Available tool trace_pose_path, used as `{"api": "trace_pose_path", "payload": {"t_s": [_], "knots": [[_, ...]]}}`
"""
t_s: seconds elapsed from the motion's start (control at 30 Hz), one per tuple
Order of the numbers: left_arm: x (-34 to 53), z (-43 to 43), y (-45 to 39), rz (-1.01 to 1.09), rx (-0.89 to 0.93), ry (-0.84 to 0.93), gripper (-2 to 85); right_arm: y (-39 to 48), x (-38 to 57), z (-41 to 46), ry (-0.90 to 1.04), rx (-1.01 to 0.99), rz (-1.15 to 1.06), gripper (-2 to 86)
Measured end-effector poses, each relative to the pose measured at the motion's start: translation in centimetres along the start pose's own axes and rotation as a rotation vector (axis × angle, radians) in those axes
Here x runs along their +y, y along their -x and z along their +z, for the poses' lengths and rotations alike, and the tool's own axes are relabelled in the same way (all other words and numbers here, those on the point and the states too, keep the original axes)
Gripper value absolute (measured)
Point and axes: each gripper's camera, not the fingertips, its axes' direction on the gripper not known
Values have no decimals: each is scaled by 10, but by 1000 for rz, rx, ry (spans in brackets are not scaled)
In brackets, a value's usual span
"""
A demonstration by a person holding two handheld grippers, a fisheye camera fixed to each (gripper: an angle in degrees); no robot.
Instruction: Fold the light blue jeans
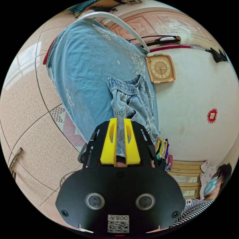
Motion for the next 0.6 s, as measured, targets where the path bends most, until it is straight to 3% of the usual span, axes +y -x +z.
{"api": "trace_pose_path", "payload": {"t_s": [0.17, 0.43, 0.6], "knots": [[9, 20, -23, 3, -55, 43, 44, -40, 4, 40, -4, -90, 127, 48], [12, 31, -78, 68, -155, 73, 29, -89, 29, 54, 9, -158, -8, 14], [25, 37, -107, 57, -188, 46, 33, -131, 26, 98, 69, -219, 48, 20]]}}
